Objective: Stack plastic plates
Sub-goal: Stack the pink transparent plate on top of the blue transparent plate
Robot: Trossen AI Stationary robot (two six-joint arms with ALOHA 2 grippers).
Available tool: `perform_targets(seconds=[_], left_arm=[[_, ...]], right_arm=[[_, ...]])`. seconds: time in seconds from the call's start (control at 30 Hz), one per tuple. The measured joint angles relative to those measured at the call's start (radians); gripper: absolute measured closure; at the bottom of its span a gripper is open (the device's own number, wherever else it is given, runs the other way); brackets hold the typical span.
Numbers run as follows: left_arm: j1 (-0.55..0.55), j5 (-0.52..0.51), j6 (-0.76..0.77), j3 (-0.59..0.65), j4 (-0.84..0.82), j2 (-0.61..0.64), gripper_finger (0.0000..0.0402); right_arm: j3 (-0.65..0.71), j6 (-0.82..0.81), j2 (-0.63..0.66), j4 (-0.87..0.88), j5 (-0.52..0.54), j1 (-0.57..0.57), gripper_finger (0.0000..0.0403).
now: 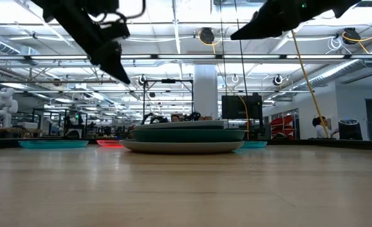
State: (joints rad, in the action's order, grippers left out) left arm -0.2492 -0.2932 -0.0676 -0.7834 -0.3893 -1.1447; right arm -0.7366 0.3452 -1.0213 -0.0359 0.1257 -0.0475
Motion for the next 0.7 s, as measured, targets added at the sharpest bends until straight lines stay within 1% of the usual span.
perform_targets(seconds=[0.13,0.27,0.4,0.5,0.7], left_arm=[[0.0,0.007,-0.027,0.0,-0.037,-0.097,0.0289],[-0.018,0.017,-0.078,0.0,-0.029,-0.192,0.0289],[-0.07,0.103,-0.147,0.0,-0.024,-0.272,0.0289],[-0.125,0.172,-0.191,0.0,-0.022,-0.31,0.0289],[-0.226,0.198,-0.245,0.0,-0.008,-0.328,0.0289]], right_arm=[[0.0,0.019,0.009,0.009,0.0,0.0,0.0358],[0.0,0.027,0.009,0.029,0.001,0.0,0.0358],[0.0,0.03,0.009,0.033,0.001,0.0,0.0358],[0.0,0.031,0.009,0.033,0.001,0.0,0.0358],[0.0,0.031,0.009,0.033,0.002,0.0,0.0358]])
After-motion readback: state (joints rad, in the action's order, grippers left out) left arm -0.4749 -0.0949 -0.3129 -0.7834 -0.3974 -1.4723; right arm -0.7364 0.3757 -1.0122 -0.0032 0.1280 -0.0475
